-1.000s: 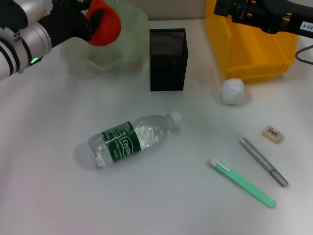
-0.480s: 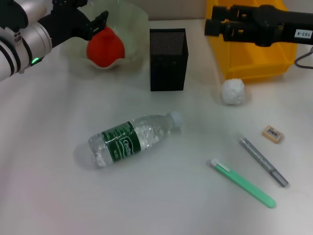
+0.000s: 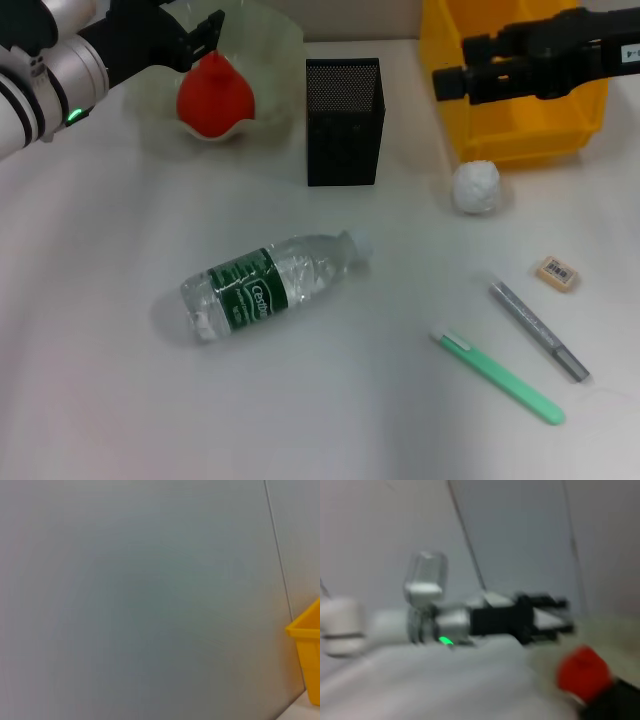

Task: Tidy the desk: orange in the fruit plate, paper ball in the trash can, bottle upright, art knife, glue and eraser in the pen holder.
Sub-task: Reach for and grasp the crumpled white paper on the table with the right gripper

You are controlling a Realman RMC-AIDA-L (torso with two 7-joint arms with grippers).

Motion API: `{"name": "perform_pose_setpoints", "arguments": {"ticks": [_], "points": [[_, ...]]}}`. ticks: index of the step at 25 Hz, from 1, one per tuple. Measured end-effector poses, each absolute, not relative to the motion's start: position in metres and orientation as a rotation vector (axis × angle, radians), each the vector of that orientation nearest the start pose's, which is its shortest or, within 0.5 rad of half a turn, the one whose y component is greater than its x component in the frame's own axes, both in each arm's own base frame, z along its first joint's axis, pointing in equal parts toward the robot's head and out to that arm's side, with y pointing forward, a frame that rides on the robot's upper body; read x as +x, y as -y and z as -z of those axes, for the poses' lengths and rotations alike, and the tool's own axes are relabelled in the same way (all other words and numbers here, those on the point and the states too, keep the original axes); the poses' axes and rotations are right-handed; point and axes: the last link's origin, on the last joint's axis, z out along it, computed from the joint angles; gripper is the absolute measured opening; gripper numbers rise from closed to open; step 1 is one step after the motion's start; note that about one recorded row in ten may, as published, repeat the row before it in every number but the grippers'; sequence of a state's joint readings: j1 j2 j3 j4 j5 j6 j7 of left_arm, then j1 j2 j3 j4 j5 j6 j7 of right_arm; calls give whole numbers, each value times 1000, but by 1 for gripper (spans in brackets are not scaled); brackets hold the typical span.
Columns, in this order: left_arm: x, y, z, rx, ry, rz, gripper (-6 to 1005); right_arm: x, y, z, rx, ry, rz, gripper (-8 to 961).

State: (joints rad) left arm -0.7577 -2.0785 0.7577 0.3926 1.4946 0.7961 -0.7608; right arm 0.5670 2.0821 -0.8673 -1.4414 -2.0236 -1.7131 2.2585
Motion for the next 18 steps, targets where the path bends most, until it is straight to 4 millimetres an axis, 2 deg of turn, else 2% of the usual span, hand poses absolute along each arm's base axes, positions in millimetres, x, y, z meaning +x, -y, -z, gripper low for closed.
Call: {"name": "perform_pose_setpoints", "arguments": {"ticks": [4, 5, 6, 12, 16, 18], "points": [[-240, -449, 3, -2139, 270, 427, 604, 144, -355, -97, -2557, -931, -204, 751], [-239, -449, 3, -2137, 272, 430, 603, 147, -357, -97, -2504, -977, -128, 751], [-239, -450, 1, -2125, 275, 440, 603, 158, -363, -98, -2383, -1058, 21, 751], [-240, -451, -3, -2087, 273, 458, 600, 180, -381, -86, -2249, -1137, 88, 751], [-242, -450, -5, -2076, 282, 459, 599, 205, -395, -65, -2220, -1226, 86, 750], [-243, -450, -5, -2074, 288, 460, 600, 208, -398, -59, -2222, -1235, 88, 750]]}}
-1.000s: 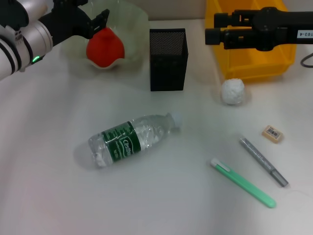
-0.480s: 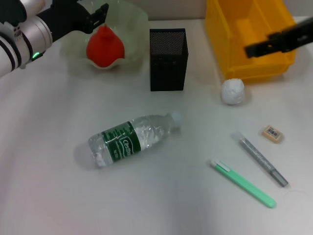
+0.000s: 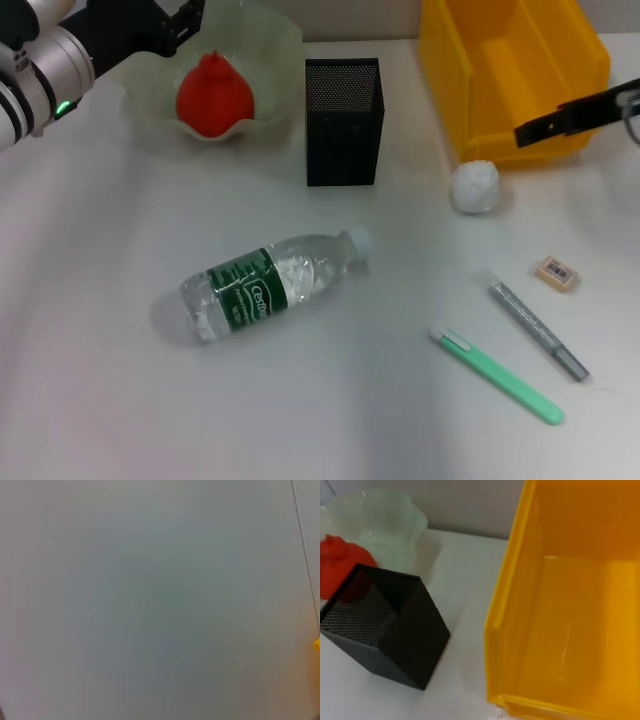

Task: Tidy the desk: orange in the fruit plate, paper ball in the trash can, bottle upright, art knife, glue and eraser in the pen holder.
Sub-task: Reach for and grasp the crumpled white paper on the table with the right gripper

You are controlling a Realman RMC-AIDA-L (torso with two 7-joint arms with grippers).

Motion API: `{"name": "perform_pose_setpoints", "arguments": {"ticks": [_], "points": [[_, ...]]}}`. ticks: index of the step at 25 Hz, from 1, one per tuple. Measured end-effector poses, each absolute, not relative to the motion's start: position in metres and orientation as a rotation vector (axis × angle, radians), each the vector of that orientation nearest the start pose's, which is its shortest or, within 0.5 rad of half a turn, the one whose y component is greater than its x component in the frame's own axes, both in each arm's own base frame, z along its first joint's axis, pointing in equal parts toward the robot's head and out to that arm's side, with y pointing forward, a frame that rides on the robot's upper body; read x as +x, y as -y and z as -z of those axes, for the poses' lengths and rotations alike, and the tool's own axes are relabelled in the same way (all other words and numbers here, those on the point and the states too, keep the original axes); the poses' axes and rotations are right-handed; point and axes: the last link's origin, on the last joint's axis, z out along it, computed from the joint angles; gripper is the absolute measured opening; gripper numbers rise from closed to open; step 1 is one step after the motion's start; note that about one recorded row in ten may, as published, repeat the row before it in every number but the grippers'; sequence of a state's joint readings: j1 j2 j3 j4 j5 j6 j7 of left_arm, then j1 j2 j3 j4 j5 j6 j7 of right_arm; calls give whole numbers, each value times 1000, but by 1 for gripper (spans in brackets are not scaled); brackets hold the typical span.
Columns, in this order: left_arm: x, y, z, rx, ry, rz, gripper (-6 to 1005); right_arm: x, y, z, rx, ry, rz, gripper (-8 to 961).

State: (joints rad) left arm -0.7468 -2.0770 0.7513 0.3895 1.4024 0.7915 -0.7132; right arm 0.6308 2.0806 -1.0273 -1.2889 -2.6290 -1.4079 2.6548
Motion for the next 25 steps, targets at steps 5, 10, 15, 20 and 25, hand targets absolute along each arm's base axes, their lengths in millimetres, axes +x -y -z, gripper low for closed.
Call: {"name": "perform_pose_setpoints", "arguments": {"ticks": [5, 10, 15, 20, 25], "points": [[-244, -450, -6, -2072, 292, 459, 601, 218, -406, -38, -2240, -1272, 103, 750], [-246, -449, -6, -2069, 298, 459, 607, 221, -410, -20, -2277, -1292, 67, 751], [-248, -448, -7, -2067, 302, 457, 614, 226, -414, -7, -2288, -1303, 68, 751], [-249, -447, -6, -2065, 304, 455, 622, 230, -416, 1, -2286, -1301, 74, 751], [-250, -447, -6, -2063, 307, 456, 629, 232, -417, 8, -2292, -1312, 84, 750]]}}
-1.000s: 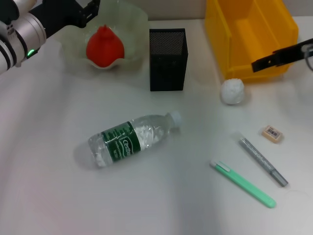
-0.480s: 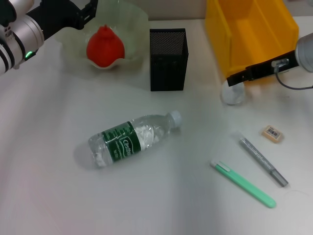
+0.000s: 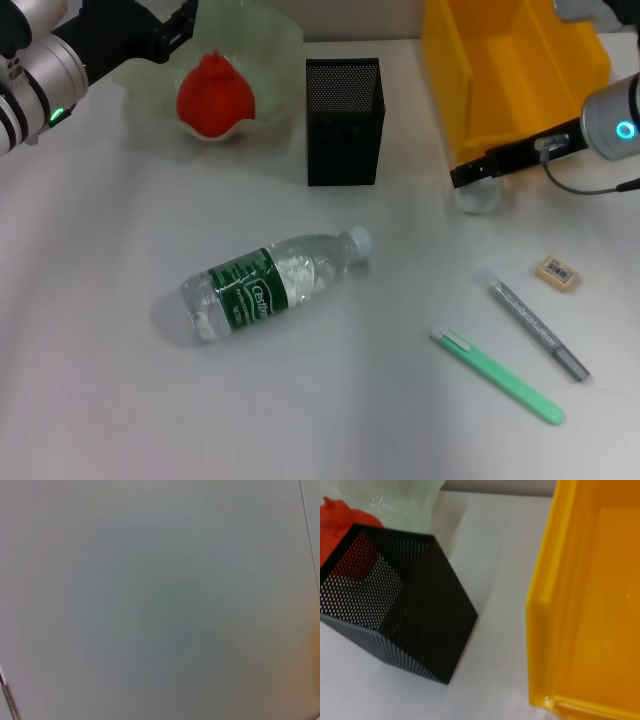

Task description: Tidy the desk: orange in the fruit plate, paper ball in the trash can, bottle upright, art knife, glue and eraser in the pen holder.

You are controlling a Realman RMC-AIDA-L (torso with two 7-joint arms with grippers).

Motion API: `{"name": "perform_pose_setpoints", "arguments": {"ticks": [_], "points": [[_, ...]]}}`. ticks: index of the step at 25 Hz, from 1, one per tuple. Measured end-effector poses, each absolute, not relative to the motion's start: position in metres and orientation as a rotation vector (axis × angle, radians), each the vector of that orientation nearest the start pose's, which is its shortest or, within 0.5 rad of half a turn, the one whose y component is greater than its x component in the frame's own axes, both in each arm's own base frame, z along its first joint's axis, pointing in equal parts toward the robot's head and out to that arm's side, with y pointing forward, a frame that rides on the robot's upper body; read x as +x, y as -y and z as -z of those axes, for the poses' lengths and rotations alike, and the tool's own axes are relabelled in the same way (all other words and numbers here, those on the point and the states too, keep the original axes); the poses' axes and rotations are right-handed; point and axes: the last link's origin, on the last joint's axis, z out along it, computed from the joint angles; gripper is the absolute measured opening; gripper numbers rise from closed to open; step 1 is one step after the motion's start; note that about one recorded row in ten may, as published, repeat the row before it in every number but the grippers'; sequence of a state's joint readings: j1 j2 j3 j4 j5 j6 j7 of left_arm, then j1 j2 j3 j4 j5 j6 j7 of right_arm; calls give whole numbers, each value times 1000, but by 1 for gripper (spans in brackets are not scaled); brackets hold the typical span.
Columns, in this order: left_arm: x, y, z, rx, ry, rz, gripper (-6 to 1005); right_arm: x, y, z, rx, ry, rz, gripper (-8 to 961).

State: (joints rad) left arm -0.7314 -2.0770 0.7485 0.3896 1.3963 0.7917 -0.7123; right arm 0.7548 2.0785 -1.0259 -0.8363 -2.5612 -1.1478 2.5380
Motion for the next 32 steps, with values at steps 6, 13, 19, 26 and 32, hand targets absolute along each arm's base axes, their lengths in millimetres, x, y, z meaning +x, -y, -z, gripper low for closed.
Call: {"name": "perform_pose_setpoints", "arguments": {"ticks": [6, 13, 19, 26, 32], "points": [[-250, -446, -7, -2064, 310, 460, 638, 233, -415, 13, -2300, -1339, 96, 688], [-250, -446, -8, -2061, 304, 463, 649, 229, -412, 3, -2310, -1347, 86, 473], [-250, -446, -8, -2061, 308, 466, 658, 221, -407, -27, -2306, -1389, -45, 403], [-250, -446, -10, -2057, 312, 478, 668, 213, -400, -83, -2248, -1349, -369, 357], [-249, -443, -18, -2048, 350, 545, 677, 214, -416, -90, -2180, -1238, -394, 338]]}}
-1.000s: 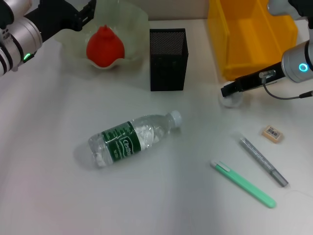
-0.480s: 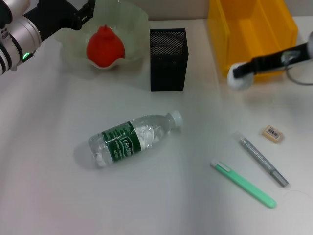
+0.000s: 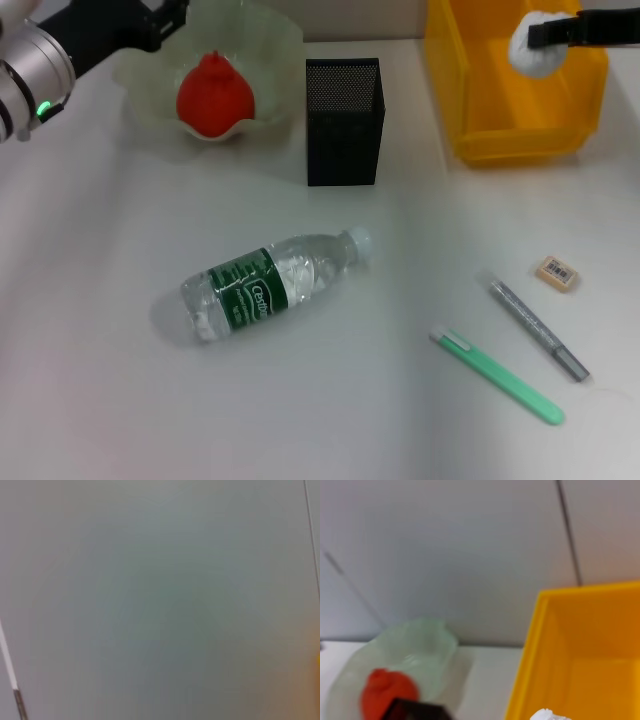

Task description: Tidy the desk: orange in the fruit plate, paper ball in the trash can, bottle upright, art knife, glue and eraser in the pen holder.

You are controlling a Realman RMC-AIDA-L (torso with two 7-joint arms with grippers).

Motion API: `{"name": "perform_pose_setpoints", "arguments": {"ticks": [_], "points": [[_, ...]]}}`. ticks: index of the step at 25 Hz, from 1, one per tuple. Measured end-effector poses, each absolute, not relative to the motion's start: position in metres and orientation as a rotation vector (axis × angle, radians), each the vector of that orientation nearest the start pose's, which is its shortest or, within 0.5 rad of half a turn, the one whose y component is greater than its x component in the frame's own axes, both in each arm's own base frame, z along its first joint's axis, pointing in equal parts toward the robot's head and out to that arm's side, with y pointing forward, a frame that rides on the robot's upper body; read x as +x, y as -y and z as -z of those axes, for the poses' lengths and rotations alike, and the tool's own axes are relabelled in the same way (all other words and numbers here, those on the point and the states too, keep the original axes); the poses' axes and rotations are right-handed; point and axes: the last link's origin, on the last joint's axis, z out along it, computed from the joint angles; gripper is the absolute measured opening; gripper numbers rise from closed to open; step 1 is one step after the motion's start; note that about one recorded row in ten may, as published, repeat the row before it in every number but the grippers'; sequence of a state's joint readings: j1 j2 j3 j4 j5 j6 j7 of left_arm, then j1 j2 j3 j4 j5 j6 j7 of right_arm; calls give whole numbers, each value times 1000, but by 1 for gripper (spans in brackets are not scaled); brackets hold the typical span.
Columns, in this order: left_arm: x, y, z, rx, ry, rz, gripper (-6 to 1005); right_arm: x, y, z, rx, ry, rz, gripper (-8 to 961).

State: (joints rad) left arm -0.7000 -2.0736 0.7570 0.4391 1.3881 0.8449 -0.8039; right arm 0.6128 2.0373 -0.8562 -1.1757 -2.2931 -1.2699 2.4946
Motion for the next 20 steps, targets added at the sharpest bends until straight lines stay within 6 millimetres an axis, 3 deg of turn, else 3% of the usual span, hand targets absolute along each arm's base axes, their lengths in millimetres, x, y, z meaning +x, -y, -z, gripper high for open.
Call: {"name": "perform_pose_setpoints", "arguments": {"ticks": [4, 11, 16, 20], "points": [[-247, -436, -30, -2063, 370, 624, 683, 219, -431, -80, -2132, -1134, -390, 328], [-224, -415, -49, -2157, 371, 710, 693, 224, -451, -59, -2087, -1061, -373, 315], [-206, -392, -56, -2251, 348, 783, 701, 230, -458, -55, -2048, -1041, -357, 331], [-200, -385, -56, -2325, 361, 787, 707, 229, -459, -53, -2050, -1026, -349, 398]]}}
